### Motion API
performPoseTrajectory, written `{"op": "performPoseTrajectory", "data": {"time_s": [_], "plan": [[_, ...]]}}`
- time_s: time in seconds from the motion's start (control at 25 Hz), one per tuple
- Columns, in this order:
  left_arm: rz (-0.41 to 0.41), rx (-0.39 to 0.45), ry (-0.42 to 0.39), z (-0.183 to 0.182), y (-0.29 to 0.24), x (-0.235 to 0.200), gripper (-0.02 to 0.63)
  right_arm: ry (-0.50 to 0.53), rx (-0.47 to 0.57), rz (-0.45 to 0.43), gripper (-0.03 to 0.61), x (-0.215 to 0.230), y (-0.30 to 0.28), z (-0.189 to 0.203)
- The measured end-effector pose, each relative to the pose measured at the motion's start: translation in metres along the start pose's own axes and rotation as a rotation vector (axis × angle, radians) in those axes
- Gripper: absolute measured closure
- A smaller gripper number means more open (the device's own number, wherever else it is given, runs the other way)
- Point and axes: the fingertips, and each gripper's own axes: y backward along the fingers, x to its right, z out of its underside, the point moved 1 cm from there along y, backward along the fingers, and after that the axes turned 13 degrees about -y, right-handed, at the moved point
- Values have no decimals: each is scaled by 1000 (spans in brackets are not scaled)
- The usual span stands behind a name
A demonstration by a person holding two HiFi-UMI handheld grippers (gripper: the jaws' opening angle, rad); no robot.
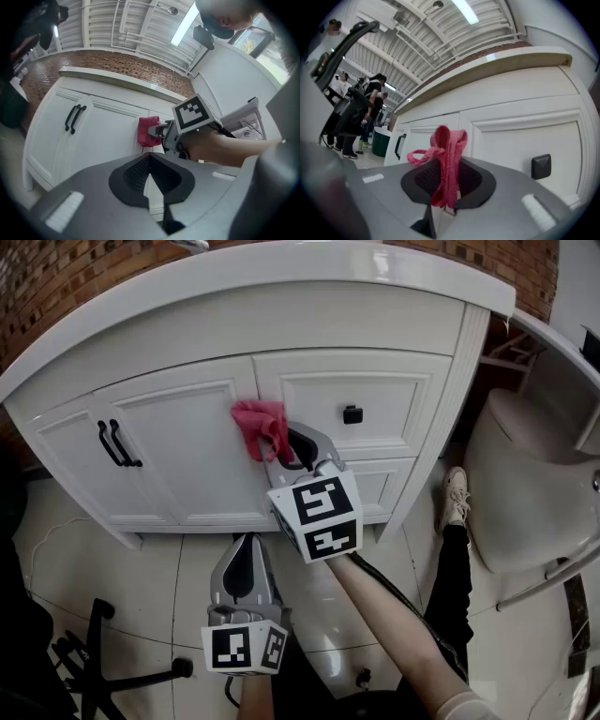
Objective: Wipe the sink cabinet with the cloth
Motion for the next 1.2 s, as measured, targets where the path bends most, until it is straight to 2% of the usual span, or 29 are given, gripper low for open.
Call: {"op": "performPoseTrajectory", "data": {"time_s": [0.12,0.24,0.48,0.56,0.68,0.76,0.84,0.92,1.0,1.2], "plan": [[-12,-6,19,5,-1,-12,598,13,0,76,514,17,9,6],[14,12,15,2,-9,0,598,57,37,160,514,47,34,-3],[137,31,3,0,-34,76,598,26,97,282,512,132,95,-24],[188,29,0,1,-45,108,598,25,96,351,514,175,115,-26],[252,24,-41,-1,-50,149,598,-7,101,398,511,230,148,-30],[275,19,-68,0,-51,163,598,5,100,460,512,254,168,-31],[271,20,-66,-1,-53,165,598,-27,99,504,512,271,182,-31],[252,22,-59,-2,-51,159,598,-88,110,502,512,273,191,-30],[235,15,-65,0,-48,148,598,-144,128,466,512,256,193,-28],[139,-15,-31,13,-35,91,598,-202,104,252,512,155,138,0]]}}
